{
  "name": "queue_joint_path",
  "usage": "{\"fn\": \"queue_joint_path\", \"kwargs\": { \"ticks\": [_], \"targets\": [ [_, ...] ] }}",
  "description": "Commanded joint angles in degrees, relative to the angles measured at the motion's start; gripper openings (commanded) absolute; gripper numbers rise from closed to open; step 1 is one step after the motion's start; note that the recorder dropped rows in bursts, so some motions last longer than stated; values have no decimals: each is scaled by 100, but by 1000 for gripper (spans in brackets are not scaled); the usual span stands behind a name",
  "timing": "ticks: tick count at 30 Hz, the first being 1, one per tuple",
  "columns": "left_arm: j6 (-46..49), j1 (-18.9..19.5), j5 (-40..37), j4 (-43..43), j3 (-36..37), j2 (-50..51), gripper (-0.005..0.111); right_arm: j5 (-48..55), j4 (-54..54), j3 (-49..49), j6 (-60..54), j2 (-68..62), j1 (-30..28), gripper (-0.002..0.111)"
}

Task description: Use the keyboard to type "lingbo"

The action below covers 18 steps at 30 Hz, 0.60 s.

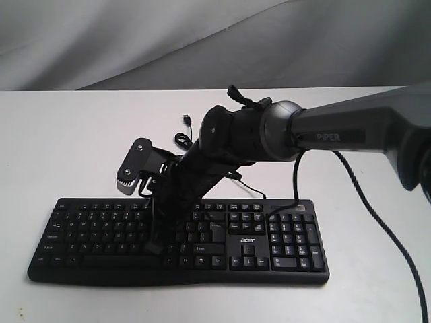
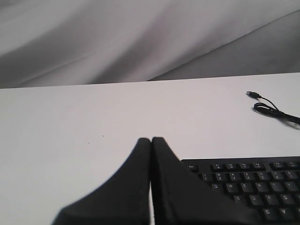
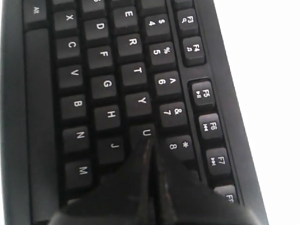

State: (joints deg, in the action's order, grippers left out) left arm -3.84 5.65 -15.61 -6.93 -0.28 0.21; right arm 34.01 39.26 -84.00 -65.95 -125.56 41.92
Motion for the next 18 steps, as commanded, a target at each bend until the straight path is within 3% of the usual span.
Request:
{"fn": "queue_joint_path", "kwargs": {
  "ticks": [1, 18],
  "targets": [
    [-12, 6, 39, 21, 28, -21, 1, 158, 55, -9, 3, 260, 93, 0],
    [-12, 6, 39, 21, 28, -21, 1, 227, 117, -9, -18, 144, 432, 0]
  ]
}}
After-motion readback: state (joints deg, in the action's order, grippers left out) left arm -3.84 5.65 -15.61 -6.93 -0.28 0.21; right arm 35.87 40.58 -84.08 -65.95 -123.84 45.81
